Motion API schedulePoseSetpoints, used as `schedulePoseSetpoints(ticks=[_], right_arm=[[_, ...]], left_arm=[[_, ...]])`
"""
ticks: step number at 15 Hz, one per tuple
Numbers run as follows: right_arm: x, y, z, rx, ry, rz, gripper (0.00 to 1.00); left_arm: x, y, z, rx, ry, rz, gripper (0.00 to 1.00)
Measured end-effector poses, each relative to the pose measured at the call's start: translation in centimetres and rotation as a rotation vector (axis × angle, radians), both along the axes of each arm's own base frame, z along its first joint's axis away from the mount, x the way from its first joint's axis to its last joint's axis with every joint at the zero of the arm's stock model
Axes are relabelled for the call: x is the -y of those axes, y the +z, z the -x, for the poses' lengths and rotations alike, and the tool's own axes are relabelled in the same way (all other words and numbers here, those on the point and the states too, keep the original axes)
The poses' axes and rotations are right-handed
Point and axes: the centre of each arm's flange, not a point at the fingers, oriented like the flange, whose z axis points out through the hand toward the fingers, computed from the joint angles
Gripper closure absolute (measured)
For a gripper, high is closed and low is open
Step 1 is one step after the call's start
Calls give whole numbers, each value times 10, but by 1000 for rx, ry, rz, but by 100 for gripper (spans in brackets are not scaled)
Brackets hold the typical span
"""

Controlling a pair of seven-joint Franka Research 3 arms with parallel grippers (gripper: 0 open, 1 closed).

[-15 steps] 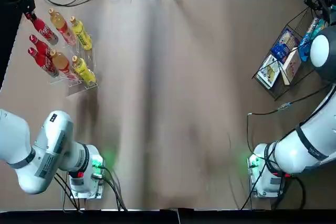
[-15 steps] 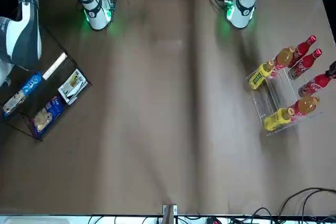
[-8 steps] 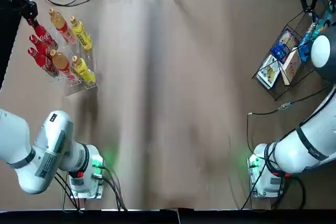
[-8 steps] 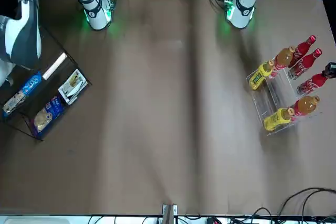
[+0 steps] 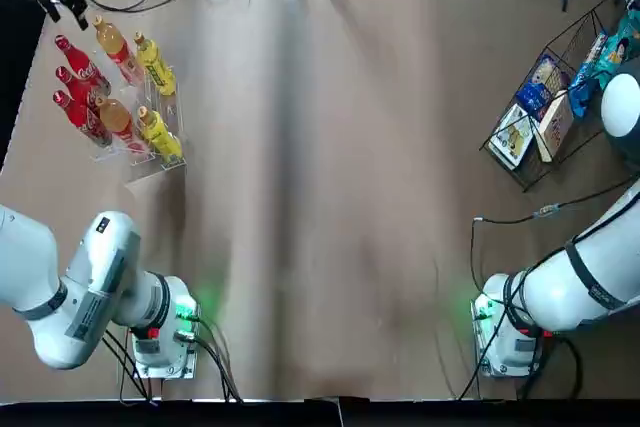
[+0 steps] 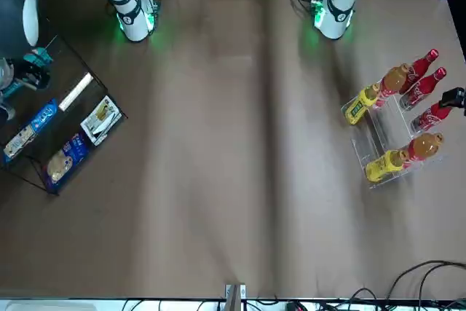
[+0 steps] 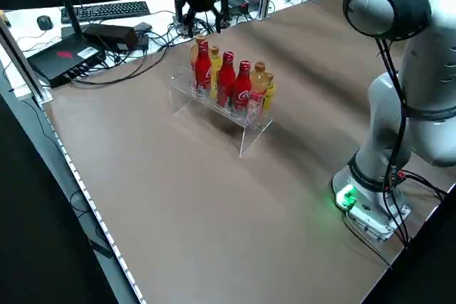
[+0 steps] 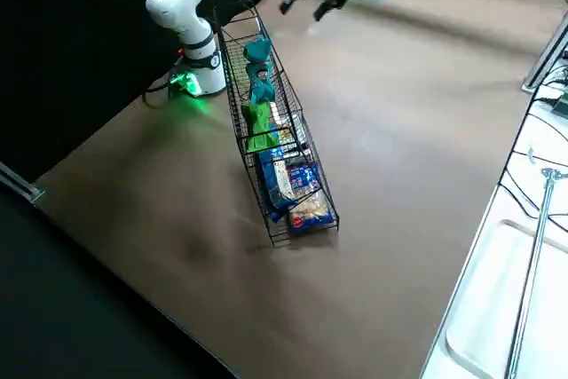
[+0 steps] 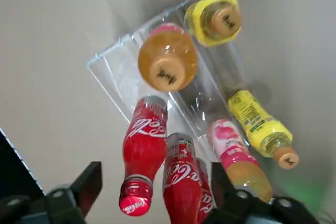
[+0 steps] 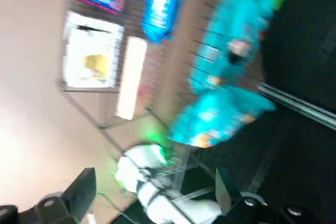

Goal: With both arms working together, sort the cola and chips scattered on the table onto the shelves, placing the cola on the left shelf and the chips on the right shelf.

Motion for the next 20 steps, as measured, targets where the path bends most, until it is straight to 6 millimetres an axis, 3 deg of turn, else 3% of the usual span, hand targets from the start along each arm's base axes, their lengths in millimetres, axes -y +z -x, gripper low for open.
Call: schedulePoseSetpoints(ticks=[1, 3, 5, 8, 9, 11, 14, 17, 20], right_arm=[[-7, 0, -7, 46, 15, -39, 0], [-18, -1, -17, 116, 34, -99, 0], [-25, -3, -25, 162, 45, -139, 0], [-38, -16, -37, 188, 47, -209, 0], [-44, -29, -46, 196, 50, -228, 0], [-53, -39, -55, 218, 52, -265, 0], [-63, -45, -59, 221, 64, -299, 0], [-89, -51, -63, 227, 167, -327, 0], [-104, -57, -65, 208, 285, -368, 0]], left_arm=[[9, 10, -4, 19, -11, -8, 1], [35, 30, -10, 53, -38, -33, 0], [75, 45, -16, 81, -55, -62, 0], [153, 54, -21, 118, -27, -115, 0], [210, 51, -23, 139, -21, -154, 0], [252, 40, -24, 141, -15, -191, 0], [272, 44, -29, 154, 3, -214, 0], [257, 70, -27, 164, 100, -153, 0], [233, 120, -5, 196, 209, -17, 0]])
